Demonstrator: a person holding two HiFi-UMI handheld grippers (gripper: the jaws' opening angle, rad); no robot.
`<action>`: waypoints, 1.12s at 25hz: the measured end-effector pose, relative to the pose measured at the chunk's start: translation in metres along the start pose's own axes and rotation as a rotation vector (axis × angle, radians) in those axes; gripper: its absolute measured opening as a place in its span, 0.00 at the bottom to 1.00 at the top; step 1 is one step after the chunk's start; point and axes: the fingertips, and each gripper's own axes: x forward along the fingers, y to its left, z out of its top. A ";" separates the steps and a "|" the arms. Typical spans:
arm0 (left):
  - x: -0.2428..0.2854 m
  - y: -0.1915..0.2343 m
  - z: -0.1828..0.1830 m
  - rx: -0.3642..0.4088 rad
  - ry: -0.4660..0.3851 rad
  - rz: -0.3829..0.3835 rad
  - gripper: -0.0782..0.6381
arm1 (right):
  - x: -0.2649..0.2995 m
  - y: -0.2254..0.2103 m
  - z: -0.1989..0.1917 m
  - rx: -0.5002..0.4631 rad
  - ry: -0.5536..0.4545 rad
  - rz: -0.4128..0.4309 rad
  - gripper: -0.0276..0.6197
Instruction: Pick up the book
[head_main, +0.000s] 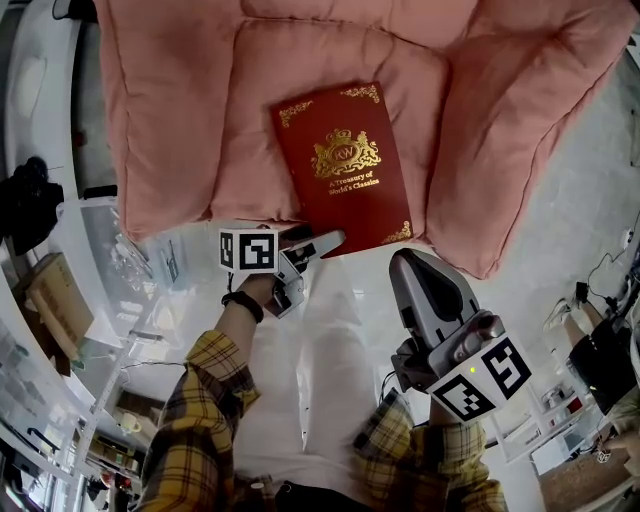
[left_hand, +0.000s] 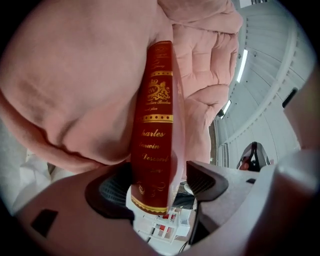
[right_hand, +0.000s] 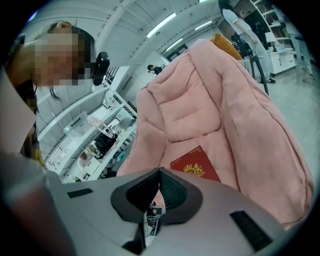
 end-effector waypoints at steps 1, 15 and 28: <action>0.001 -0.002 0.000 0.009 0.007 0.002 0.60 | 0.000 0.000 0.000 0.001 0.002 0.002 0.07; -0.008 -0.022 0.013 0.016 -0.070 0.000 0.46 | -0.002 -0.001 0.015 -0.004 -0.019 0.008 0.07; -0.026 -0.061 0.012 -0.079 -0.136 -0.026 0.45 | -0.022 0.022 0.045 -0.034 -0.062 0.007 0.07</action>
